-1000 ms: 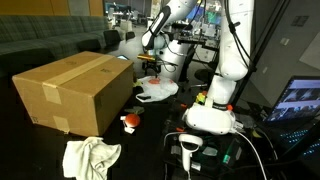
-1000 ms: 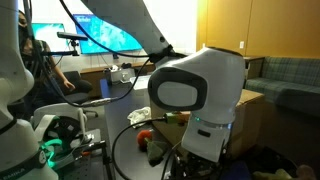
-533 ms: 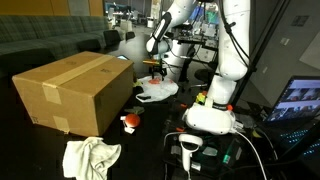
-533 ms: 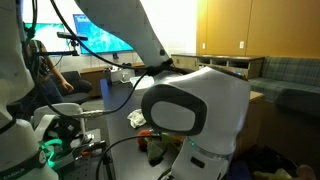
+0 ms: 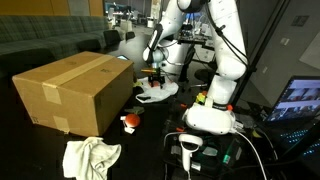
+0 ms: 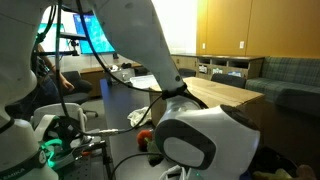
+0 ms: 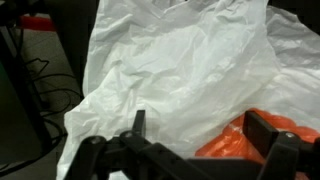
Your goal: Put all the objects from the box on the table, and then put all the objects that were on the table on the box
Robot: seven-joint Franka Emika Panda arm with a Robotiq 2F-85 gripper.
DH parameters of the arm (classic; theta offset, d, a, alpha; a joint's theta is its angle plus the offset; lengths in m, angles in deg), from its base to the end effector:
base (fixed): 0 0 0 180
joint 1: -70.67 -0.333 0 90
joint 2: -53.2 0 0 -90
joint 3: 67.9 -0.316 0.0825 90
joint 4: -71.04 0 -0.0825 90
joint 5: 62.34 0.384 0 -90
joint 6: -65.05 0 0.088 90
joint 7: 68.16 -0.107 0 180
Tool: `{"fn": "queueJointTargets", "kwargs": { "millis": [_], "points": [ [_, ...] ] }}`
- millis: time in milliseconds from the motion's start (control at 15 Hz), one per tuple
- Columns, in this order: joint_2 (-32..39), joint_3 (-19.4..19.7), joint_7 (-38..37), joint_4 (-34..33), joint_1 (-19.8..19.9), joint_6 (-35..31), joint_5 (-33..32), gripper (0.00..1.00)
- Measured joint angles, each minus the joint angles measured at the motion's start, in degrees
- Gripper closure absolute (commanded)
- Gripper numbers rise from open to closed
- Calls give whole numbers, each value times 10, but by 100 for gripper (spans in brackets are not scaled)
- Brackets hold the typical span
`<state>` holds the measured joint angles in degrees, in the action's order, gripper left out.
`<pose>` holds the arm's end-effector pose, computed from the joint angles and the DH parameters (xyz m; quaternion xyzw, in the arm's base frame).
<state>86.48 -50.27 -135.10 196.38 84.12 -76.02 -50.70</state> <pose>0.4361 -0.2781 0.1102 0.5914 -0.7947 -0.1157 0.0728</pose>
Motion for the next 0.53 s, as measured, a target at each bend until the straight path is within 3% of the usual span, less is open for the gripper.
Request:
{"fn": "queueJointTargets", "kwargs": {
  "millis": [267,333,400,533],
  "points": [
    [69,-28,16,-53,21,7,47,0],
    [81,-31,19,-63,24,11,55,25],
    [90,-33,23,-73,27,15,60,26],
    [98,-33,28,-87,30,29,66,41]
  ]
}}
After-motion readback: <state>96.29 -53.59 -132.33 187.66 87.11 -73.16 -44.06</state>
